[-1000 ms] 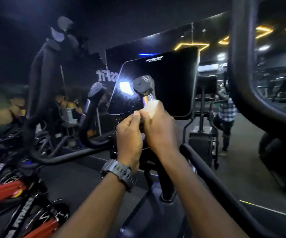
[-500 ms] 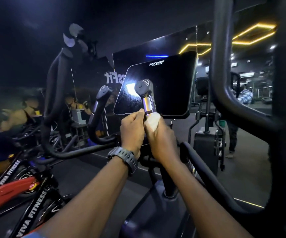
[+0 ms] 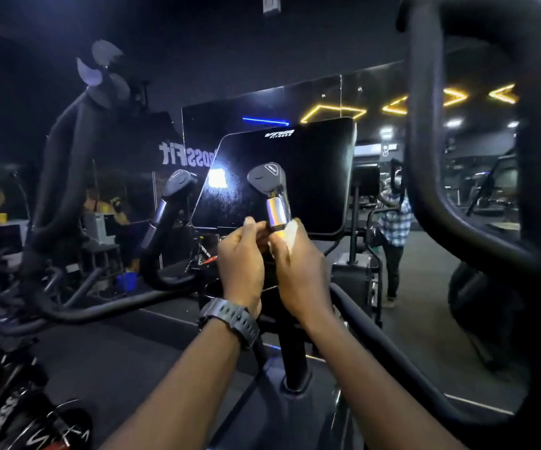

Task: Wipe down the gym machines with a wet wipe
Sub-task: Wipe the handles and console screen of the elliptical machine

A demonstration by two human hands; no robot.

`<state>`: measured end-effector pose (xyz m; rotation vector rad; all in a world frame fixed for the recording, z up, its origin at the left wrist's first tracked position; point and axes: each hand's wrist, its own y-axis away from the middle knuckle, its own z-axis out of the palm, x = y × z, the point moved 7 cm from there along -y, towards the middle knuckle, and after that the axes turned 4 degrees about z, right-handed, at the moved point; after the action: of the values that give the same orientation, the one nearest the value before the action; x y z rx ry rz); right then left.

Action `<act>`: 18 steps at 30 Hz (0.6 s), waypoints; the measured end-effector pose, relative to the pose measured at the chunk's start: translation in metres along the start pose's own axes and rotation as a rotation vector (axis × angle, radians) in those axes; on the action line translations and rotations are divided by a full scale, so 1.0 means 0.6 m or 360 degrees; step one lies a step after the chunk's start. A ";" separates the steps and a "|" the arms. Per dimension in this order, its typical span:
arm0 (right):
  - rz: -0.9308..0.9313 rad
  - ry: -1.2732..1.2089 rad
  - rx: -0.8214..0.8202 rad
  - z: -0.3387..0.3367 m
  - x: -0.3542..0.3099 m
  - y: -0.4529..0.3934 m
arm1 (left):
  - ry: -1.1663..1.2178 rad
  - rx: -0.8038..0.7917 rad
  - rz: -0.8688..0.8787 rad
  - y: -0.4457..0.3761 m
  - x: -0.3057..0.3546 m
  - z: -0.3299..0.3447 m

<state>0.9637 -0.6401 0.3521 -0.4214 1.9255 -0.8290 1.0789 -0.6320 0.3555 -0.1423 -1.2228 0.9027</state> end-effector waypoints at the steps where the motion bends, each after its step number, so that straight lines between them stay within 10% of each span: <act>1: -0.0007 0.0087 -0.0011 0.004 0.003 0.009 | 0.0045 -0.0035 -0.0010 -0.004 -0.002 0.003; 18: -0.0369 0.1131 0.0159 0.031 -0.118 -0.101 | 0.0690 -0.0772 -0.0361 -0.151 -0.022 0.065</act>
<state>1.0107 -0.6474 0.4345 -0.3133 2.4944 -1.3525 1.0919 -0.7146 0.4097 -0.5473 -1.0021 0.3377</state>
